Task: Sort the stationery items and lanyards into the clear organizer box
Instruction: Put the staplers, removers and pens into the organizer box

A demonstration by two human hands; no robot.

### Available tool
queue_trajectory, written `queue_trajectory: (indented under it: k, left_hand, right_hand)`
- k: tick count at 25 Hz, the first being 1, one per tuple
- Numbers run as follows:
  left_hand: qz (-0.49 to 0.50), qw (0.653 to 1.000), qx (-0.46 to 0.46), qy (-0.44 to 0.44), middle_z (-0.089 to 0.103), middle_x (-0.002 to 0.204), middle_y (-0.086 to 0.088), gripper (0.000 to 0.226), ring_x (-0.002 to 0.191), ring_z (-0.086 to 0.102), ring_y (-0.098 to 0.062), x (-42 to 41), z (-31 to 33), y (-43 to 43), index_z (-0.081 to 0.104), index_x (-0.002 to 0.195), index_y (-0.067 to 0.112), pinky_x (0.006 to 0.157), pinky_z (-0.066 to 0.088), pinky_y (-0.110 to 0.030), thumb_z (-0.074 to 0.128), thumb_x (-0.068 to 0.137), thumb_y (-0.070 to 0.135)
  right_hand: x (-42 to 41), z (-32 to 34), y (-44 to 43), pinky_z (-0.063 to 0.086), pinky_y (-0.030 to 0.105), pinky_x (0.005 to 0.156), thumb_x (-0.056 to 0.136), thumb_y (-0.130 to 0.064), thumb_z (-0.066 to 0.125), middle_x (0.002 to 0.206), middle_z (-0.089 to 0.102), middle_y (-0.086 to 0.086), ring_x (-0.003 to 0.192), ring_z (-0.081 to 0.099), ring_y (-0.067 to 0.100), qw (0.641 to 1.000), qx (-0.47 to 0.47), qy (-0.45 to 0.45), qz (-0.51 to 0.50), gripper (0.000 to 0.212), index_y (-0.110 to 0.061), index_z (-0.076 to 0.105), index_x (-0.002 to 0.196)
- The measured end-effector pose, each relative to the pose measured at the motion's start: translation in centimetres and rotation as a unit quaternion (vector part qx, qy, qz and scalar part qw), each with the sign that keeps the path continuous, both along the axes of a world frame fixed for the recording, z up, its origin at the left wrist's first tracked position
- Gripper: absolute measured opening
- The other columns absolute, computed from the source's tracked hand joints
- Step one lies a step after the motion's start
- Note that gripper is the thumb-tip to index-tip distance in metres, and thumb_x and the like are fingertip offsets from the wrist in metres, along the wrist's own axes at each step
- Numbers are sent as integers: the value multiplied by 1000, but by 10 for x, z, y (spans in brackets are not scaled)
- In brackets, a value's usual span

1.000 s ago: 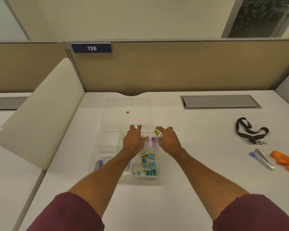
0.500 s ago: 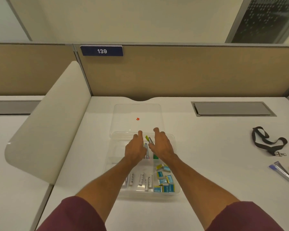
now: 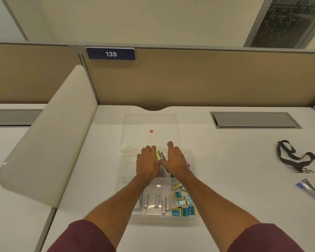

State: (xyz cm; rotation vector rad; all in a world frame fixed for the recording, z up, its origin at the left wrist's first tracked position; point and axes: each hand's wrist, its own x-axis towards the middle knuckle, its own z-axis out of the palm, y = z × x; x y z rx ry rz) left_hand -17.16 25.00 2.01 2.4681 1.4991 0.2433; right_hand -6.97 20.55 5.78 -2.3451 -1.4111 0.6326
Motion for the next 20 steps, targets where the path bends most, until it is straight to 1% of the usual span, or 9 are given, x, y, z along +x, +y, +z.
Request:
queue_trajectory:
  k: [2,4,7,10,13,16,18,20]
  left_hand:
    - [-11,1000,-13,-9,46,141,-7,45,128,44,-23,-9,-4,2,42,135,16,103,41,-36,52,94,33]
    - [-24,999,-42,-21,38,151,-6,48,138,36,-23,-19,-9,1,37,141,13,112,33,-37,47,96,29]
    - [-56,996,-60,-20,28,157,-7,53,145,27,-22,-30,-15,0,28,148,10,120,23,-37,40,99,28]
    - [-68,994,-80,-18,18,161,-5,55,149,17,-20,-37,-17,-1,19,151,13,123,15,-39,35,101,29]
    - [-76,994,-81,-2,15,161,-3,55,149,14,-20,-39,-14,-2,16,152,14,123,13,-40,33,101,30]
    - [-72,995,-73,-1,19,160,-4,54,149,16,-21,-37,-8,-1,18,151,15,123,15,-41,34,101,28]
    - [-72,995,-63,2,22,159,-6,53,148,18,-22,-33,-3,-1,20,151,14,122,17,-41,34,101,28]
    - [-76,996,-53,8,22,159,-7,54,148,19,-23,-27,2,-2,21,150,13,122,18,-42,35,101,29]
  right_hand:
    - [-4,-2,4,49,37,93,86,-28,69,130,51,17,118,55,30,1000,-4,-10,12,70,-14,29,141]
    - [-8,-5,6,50,38,92,86,-29,68,127,52,17,116,54,29,999,-13,-41,33,67,-13,31,139]
    - [-12,-12,7,51,38,89,90,-29,63,127,50,16,115,52,28,994,-27,-90,50,60,-12,32,138]
    - [-13,-19,8,51,39,91,91,-25,62,131,46,17,120,48,29,994,-40,-98,41,56,-10,35,137]
    - [-12,-23,7,51,35,91,93,-19,58,130,48,16,119,49,27,993,-35,-104,36,48,-8,37,135]
    - [-6,-23,0,49,33,89,94,-13,52,129,50,14,119,49,25,995,-17,-92,20,40,-8,41,133]
    - [3,-23,-9,48,34,89,94,-15,48,128,52,10,119,49,24,993,-4,-119,19,38,-9,43,131]
    - [13,-22,-20,47,35,93,96,-24,47,131,51,9,120,48,24,990,3,-140,18,39,-11,43,133]
